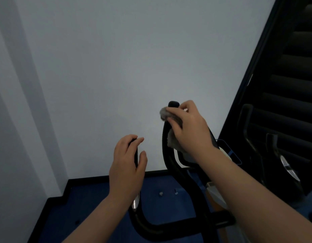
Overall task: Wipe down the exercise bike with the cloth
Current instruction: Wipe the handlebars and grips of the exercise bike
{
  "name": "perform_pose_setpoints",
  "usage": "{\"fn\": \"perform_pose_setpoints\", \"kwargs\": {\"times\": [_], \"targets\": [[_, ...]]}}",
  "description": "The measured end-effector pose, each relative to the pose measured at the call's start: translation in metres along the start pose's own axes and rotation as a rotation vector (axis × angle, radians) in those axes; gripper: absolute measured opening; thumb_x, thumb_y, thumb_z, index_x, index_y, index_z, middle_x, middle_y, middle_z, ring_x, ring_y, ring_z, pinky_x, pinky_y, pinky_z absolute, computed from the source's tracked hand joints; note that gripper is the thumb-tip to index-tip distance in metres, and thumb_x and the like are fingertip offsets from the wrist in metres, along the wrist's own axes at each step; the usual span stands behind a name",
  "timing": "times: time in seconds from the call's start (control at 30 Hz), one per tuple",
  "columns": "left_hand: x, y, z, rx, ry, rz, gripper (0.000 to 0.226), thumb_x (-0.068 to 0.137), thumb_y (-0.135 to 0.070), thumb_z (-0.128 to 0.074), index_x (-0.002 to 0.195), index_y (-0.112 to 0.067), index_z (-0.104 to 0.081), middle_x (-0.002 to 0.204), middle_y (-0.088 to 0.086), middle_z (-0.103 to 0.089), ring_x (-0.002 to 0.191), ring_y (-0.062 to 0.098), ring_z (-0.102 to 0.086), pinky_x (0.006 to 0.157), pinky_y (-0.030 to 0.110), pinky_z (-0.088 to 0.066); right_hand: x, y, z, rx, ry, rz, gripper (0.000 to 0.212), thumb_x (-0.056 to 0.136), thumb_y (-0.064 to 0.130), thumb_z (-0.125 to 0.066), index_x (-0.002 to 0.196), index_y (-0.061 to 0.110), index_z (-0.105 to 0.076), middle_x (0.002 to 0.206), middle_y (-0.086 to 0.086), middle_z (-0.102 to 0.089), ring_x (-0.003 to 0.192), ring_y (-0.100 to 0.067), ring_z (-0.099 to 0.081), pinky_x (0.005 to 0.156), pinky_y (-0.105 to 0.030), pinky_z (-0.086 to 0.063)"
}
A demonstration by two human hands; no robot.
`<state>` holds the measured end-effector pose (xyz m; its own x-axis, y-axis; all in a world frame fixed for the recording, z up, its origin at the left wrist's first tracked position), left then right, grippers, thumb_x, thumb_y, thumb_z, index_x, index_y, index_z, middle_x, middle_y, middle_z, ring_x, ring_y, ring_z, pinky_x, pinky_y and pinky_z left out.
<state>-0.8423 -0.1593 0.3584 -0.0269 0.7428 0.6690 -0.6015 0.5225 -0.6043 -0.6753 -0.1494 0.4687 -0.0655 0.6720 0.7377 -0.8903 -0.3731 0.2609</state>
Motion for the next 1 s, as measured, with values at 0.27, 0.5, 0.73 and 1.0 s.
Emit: {"fn": "perform_pose_setpoints", "kwargs": {"times": [0.27,0.5,0.73,1.0], "targets": [[-0.001,0.000,-0.001,0.005,0.005,0.002,0.036,0.095,-0.019,-0.053,0.130,-0.023,-0.055,0.133,-0.017,-0.042,0.127,-0.005,-0.033,0.080,-0.002,-0.031,-0.054,-0.023,-0.044,0.163,0.467,-0.139,0.021,0.091,0.025,-0.064,0.110,0.025,-0.072,0.096,0.007,-0.049,0.091,-0.010,-0.051,0.080,-0.021,-0.038],[0.000,0.000,-0.001,-0.001,0.004,0.010,0.035,0.094,-0.018,-0.054,0.129,-0.022,-0.056,0.132,-0.016,-0.043,0.125,-0.008,-0.031,0.081,-0.003,-0.031,-0.016,-0.002,-0.028,0.116,0.237,-0.094,0.022,0.090,0.028,-0.066,0.112,0.031,-0.070,0.106,0.009,-0.051,0.096,-0.010,-0.054,0.082,-0.032,-0.048],[-0.001,-0.001,-0.002,0.012,0.009,-0.001,0.035,0.094,-0.017,-0.053,0.129,-0.020,-0.055,0.134,-0.012,-0.043,0.126,-0.003,-0.034,0.083,0.001,-0.031,-0.076,-0.012,-0.050,0.299,0.705,-0.077,0.019,0.087,0.022,-0.070,0.099,0.036,-0.073,0.100,0.024,-0.049,0.100,0.003,-0.052,0.092,-0.020,-0.043],[0.000,-0.002,0.000,0.012,0.007,-0.002,0.035,0.094,-0.018,-0.053,0.128,-0.020,-0.056,0.133,-0.012,-0.044,0.125,-0.003,-0.034,0.084,-0.005,-0.028,-0.037,-0.010,-0.040,0.149,0.232,-0.175,0.021,0.090,0.024,-0.066,0.110,0.023,-0.071,0.108,0.004,-0.052,0.097,-0.012,-0.055,0.085,-0.026,-0.046]]}}
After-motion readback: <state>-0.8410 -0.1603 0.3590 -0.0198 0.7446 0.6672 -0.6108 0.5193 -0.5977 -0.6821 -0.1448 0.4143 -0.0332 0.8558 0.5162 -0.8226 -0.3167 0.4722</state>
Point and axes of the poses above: each hand's wrist, its own x-axis towards the middle knuckle, its own z-axis out of the back of the hand, y = z × x, the point moved 10 cm from there along x, towards the middle knuckle
